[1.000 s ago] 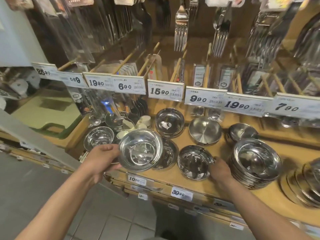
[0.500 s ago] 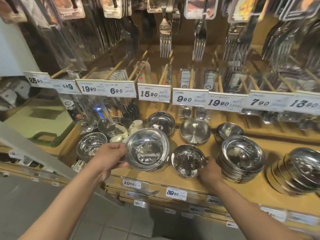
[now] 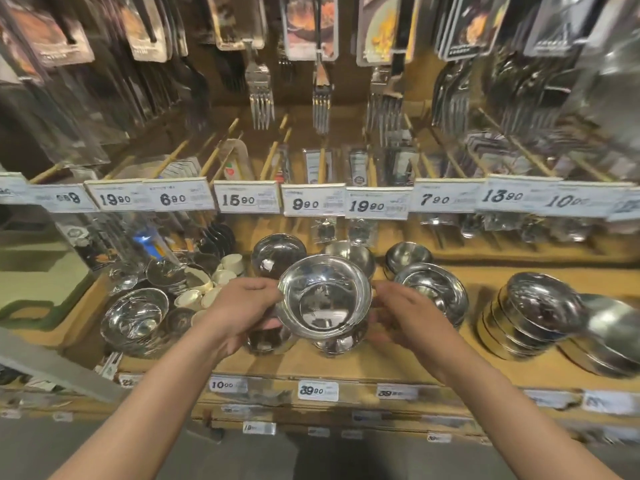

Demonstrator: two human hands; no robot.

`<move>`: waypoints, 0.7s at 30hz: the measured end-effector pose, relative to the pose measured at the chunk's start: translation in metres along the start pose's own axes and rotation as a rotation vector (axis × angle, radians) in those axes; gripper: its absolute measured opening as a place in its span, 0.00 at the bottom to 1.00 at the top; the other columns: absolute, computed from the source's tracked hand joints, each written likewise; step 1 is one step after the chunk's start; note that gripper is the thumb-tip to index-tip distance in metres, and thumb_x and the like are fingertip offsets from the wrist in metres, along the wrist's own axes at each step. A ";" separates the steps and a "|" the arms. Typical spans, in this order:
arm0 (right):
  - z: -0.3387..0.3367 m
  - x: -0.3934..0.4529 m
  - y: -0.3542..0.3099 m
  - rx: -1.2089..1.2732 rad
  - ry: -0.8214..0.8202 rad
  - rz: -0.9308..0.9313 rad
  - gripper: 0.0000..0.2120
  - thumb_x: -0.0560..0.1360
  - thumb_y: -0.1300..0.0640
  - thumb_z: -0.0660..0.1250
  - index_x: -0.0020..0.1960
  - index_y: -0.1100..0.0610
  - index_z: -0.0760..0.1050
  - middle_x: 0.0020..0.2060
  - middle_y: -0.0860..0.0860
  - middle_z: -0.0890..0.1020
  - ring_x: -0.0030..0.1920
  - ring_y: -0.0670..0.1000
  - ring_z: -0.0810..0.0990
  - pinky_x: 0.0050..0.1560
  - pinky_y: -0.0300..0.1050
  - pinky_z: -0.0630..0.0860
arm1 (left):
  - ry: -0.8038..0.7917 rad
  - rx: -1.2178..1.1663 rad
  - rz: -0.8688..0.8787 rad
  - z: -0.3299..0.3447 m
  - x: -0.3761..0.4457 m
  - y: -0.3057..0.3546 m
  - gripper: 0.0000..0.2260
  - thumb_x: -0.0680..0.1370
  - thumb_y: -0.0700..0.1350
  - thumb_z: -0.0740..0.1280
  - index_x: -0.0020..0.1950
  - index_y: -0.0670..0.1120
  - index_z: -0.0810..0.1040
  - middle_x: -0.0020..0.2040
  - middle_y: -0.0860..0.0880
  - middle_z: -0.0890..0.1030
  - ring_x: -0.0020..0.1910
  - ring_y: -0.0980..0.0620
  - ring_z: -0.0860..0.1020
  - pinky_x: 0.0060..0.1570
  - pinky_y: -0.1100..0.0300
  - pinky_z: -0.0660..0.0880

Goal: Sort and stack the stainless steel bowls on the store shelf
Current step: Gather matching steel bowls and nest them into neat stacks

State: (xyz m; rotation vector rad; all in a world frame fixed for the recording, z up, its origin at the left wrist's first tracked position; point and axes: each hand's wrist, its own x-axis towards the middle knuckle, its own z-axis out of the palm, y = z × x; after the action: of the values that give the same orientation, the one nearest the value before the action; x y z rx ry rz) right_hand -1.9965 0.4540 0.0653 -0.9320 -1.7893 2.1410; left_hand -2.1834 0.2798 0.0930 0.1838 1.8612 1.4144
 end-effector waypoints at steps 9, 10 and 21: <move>-0.087 -0.046 -0.002 0.126 0.215 0.010 0.13 0.77 0.65 0.69 0.61 0.58 0.77 0.48 0.60 0.87 0.47 0.58 0.87 0.41 0.46 0.84 | -0.169 0.176 0.085 0.117 0.007 0.015 0.10 0.79 0.45 0.71 0.59 0.46 0.84 0.53 0.45 0.86 0.51 0.48 0.82 0.47 0.56 0.81; -0.098 -0.053 0.000 0.144 0.233 0.012 0.14 0.77 0.65 0.70 0.62 0.57 0.77 0.49 0.60 0.87 0.49 0.58 0.87 0.42 0.46 0.84 | -0.177 0.202 0.098 0.131 0.005 0.015 0.12 0.78 0.48 0.71 0.62 0.51 0.83 0.55 0.47 0.85 0.55 0.47 0.82 0.54 0.53 0.80; -0.237 -0.111 0.010 0.272 0.474 0.017 0.17 0.76 0.70 0.68 0.62 0.56 0.77 0.43 0.55 0.88 0.44 0.55 0.88 0.39 0.43 0.84 | -0.641 0.103 0.212 0.285 -0.019 0.011 0.21 0.76 0.35 0.70 0.66 0.54 0.79 0.52 0.40 0.85 0.50 0.38 0.84 0.52 0.41 0.81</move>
State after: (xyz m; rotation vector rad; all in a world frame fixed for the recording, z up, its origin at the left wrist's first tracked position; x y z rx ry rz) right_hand -1.7705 0.5856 0.0771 -1.2496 -1.2360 1.8980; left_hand -1.9890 0.4899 0.0886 0.8066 1.4013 1.2029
